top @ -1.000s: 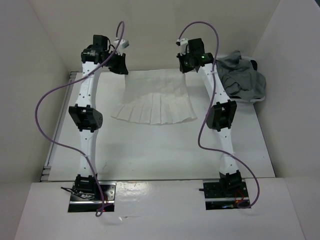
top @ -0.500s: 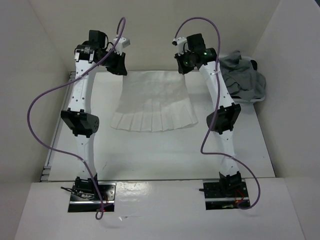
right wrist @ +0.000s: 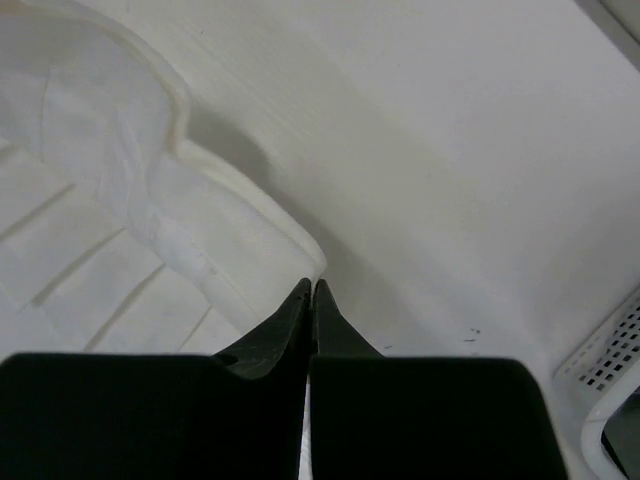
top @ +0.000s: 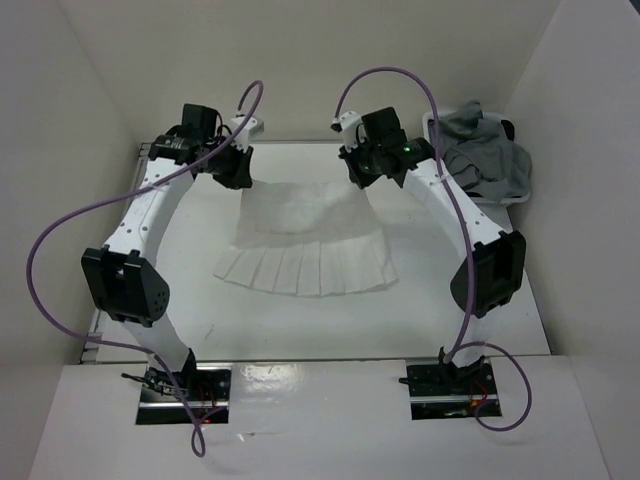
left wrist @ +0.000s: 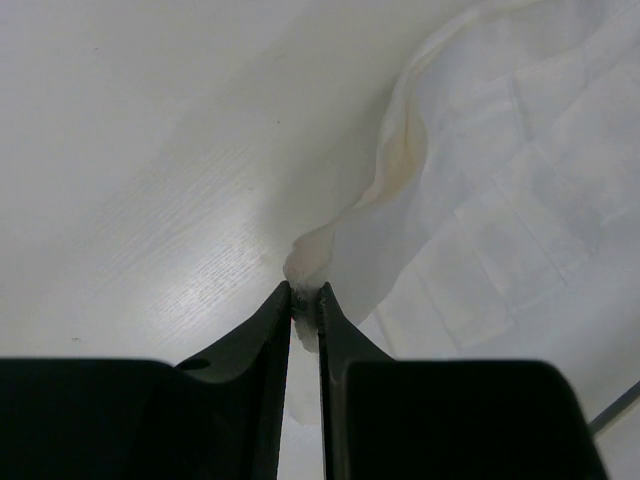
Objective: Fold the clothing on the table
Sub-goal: Fold the skirt
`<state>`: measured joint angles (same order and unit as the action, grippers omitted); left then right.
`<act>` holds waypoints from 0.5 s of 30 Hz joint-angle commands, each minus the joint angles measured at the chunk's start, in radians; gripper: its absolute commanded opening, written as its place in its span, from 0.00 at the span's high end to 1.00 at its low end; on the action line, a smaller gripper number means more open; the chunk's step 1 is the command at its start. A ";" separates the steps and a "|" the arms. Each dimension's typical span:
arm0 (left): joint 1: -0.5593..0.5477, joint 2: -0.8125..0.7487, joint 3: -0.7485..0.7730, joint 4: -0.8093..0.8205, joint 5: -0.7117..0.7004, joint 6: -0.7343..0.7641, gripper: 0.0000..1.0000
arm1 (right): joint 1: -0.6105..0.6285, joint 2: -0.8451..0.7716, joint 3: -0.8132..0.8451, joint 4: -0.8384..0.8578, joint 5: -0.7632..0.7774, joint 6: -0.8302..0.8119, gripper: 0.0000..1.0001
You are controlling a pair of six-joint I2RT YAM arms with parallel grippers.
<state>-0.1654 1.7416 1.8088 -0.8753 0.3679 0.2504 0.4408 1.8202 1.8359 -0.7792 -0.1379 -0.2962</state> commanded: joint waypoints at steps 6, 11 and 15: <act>0.006 -0.083 -0.250 0.142 -0.006 0.029 1.00 | -0.005 -0.145 -0.271 0.202 0.000 -0.020 1.00; 0.006 -0.146 -0.397 0.197 -0.006 0.082 1.00 | 0.006 -0.211 -0.414 0.224 -0.045 -0.084 1.00; 0.006 -0.217 -0.505 0.206 -0.006 0.176 1.00 | 0.027 -0.259 -0.530 0.210 -0.109 -0.164 1.00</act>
<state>-0.1604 1.6119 1.3323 -0.7128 0.3603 0.3241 0.4469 1.6413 1.3460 -0.6125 -0.1947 -0.3824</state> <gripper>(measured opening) 0.198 0.004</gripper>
